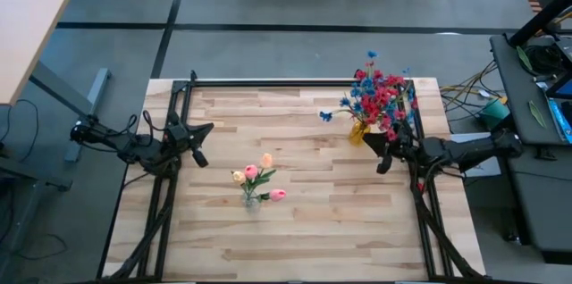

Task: Sort flowers into vase by color
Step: Return to Home Position

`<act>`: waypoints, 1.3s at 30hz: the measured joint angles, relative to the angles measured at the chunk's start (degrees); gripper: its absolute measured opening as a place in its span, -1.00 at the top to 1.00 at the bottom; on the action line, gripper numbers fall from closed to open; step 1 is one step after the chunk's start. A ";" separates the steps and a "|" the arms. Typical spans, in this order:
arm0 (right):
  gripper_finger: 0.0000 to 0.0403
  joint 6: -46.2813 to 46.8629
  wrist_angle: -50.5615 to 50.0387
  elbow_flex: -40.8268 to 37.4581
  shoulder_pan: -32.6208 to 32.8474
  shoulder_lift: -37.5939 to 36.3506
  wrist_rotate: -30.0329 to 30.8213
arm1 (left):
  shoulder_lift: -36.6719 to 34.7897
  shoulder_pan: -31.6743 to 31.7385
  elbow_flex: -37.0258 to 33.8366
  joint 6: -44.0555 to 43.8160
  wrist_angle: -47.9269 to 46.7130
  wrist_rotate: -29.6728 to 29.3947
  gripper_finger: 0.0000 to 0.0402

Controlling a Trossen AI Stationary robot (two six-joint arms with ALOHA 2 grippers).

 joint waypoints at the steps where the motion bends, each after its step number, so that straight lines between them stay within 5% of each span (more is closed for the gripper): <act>1: 0.74 -0.56 0.85 0.00 0.00 0.48 -0.13 | 0.00 -0.01 0.00 -0.01 0.00 0.00 1.00; 5: 0.74 -5.34 5.59 0.00 0.78 1.99 -0.58 | 0.02 0.00 0.00 0.00 0.00 0.00 1.00; 9: 0.74 -11.12 6.46 -0.02 -0.96 0.26 -8.02 | 0.02 0.00 0.00 0.00 0.02 0.00 1.00; 16: 0.74 -11.85 -3.80 -0.01 -3.28 -4.44 -11.27 | 0.13 0.00 0.00 -0.02 0.02 -0.02 1.00; 24: 0.74 -13.78 -6.58 0.00 -6.26 -7.75 -31.92 | 0.31 0.00 0.00 0.00 0.00 0.00 1.00; 39: 0.74 -12.46 -6.04 -0.02 -6.51 -6.53 -33.07 | 0.57 0.00 0.00 0.00 -0.02 0.00 1.00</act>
